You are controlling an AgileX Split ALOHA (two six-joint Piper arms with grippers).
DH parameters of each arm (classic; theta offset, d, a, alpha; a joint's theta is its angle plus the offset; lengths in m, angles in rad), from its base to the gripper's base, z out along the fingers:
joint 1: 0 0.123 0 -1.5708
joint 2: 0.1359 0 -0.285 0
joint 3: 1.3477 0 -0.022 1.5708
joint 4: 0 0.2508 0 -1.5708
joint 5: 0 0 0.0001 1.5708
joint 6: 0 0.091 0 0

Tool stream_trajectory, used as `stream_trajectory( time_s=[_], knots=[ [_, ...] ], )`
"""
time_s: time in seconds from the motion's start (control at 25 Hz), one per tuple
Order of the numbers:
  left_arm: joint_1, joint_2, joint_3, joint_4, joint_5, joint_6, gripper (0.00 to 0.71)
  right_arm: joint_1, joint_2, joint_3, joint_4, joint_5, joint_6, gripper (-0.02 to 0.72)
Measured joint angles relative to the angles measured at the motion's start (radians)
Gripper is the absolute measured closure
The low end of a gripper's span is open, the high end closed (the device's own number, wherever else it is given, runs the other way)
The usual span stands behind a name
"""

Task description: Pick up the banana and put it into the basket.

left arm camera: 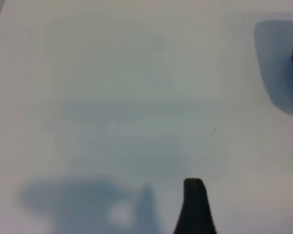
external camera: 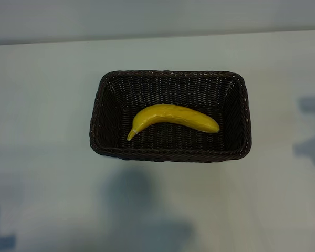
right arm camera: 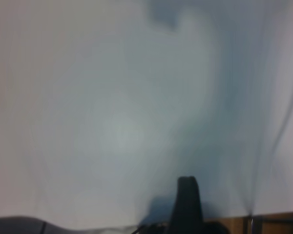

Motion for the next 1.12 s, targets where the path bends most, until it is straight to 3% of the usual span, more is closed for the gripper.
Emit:
stream_trajectory(
  time_s=[0.4,1.12],
  knots=[
    [0.0,0.0,0.0,0.0,0.0,0.0,0.151,0.0,-0.44,0.328,0.012,-0.109,0.001,0.119],
    [0.0,0.0,0.0,0.0,0.0,-0.001,0.151,0.0,-0.914,0.343,0.021,-0.142,0.004,0.119]
  ],
)
